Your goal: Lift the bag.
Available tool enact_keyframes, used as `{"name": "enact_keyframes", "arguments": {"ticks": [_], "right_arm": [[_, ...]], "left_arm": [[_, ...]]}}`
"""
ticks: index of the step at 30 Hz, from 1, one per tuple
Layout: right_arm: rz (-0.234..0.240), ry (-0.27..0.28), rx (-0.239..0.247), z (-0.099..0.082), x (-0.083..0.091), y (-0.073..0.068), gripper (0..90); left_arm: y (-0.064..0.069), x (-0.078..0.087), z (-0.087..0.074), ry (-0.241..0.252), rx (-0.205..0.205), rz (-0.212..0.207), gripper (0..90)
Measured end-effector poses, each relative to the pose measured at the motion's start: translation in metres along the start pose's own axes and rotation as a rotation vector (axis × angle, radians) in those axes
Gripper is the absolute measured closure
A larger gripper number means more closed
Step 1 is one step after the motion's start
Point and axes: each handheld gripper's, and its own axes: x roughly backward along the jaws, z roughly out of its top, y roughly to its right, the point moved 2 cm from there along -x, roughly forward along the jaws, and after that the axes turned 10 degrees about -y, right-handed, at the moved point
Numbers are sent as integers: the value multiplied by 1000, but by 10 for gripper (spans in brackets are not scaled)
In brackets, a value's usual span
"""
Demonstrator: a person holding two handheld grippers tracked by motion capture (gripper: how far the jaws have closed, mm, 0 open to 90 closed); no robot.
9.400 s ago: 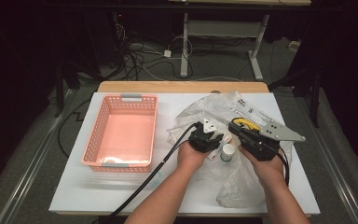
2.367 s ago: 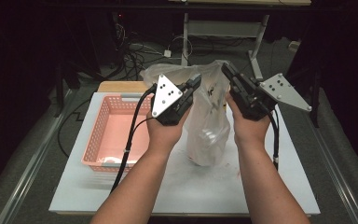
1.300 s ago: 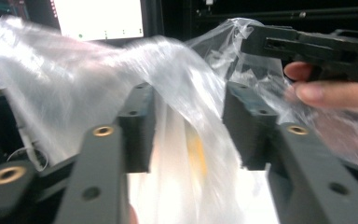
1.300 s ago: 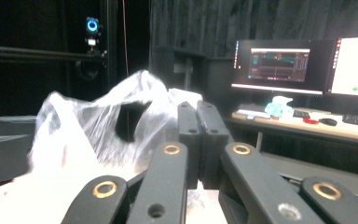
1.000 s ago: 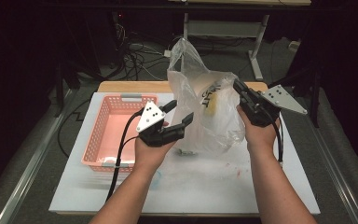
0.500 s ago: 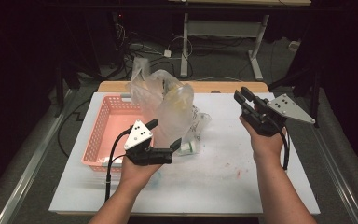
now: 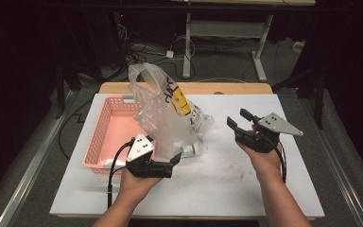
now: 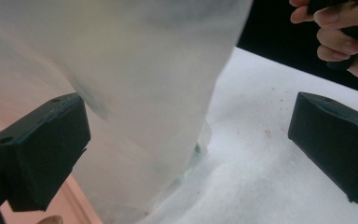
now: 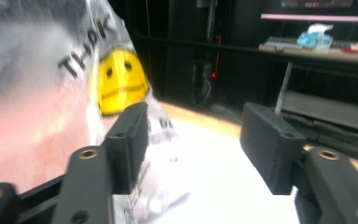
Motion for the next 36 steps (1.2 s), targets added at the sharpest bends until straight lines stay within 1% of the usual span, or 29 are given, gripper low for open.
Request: {"name": "enact_keyframes", "arguments": {"ticks": [3, 4, 6, 9, 10, 14, 17, 19, 23, 25, 26, 30, 33, 36], "right_arm": [[7, -38, -18, -14, -3, -1, 335], [11, -43, -7, -18, -3, 0, 320], [11, -62, -9, -26, -4, 0, 279], [17, -93, -10, -39, -3, 0, 224], [21, -101, -16, -43, -2, 1, 207], [10, -136, -32, -59, 6, 2, 155], [8, -156, -26, -69, 12, 2, 142], [15, -169, -28, -76, 16, 2, 125], [16, -206, -39, -90, 23, 1, 61], [20, -222, -36, -95, 26, 0, 1], [25, -230, -36, -98, 27, 0, 0], [10, -233, -45, -104, 36, 0, 0], [-5, -219, -41, -105, 42, 2, 0], [-5, -206, -42, -106, 44, 3, 0]], "left_arm": [[3, -1, -6, -20, -12, 3, 0], [4, -1, -8, -26, -11, 1, 0], [4, -1, -12, -41, -18, 5, 0], [4, 0, -17, -52, -8, 1, 0], [4, 1, -18, -55, -10, 0, 0], [1, 3, -23, -66, -12, 9, 0], [0, 4, -27, -75, -9, 10, 0], [0, 5, -29, -75, -9, 10, 0], [-2, 6, -34, -79, -10, 14, 0], [-3, 6, -36, -81, -5, 14, 0], [-4, 7, -37, -85, -6, 16, 0], [-7, 9, -42, -90, -2, 23, 0], [-9, 11, -45, -88, 6, 26, 0], [-10, 12, -46, -84, 10, 28, 0]]}}
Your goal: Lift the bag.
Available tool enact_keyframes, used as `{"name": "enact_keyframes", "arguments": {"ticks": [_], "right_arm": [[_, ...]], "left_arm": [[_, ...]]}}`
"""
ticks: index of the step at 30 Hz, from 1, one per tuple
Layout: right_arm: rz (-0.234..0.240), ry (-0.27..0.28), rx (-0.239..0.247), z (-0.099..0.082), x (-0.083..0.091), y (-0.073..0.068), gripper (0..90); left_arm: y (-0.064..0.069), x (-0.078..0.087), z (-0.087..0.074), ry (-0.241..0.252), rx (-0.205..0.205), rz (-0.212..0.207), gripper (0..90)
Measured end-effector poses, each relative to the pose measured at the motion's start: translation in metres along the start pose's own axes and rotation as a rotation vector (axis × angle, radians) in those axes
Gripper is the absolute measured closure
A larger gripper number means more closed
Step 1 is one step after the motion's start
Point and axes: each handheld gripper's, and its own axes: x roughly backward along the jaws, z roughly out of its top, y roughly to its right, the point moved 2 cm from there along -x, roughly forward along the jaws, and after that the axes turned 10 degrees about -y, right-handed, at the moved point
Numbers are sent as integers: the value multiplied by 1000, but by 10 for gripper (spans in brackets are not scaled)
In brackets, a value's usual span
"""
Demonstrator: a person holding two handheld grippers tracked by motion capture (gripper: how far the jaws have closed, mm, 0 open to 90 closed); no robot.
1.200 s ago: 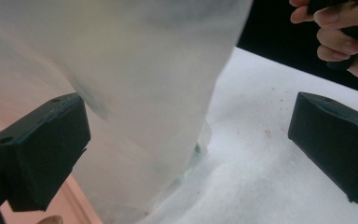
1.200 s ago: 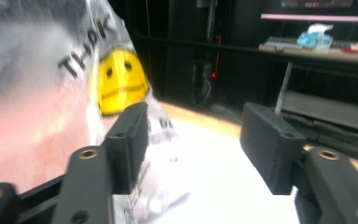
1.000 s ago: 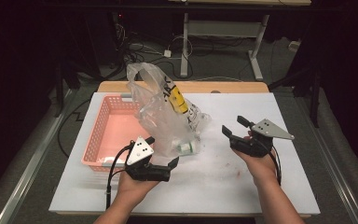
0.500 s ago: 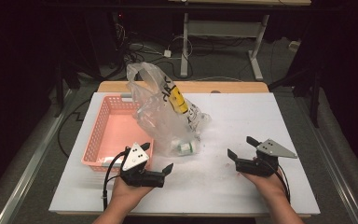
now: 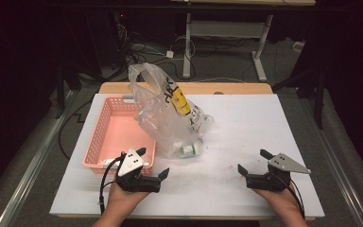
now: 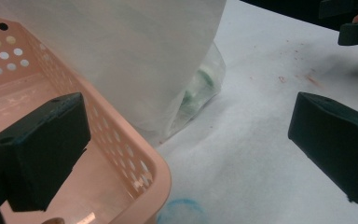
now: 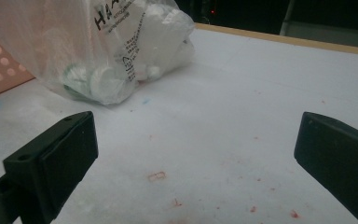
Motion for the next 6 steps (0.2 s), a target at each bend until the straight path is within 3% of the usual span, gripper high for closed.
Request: {"name": "enact_keyframes", "arguments": {"ticks": [6], "right_arm": [[7, 3, 3, 0, -1, -1, 0]], "left_arm": [[-1, 1, -2, 3, 4, 12, 0]]}}
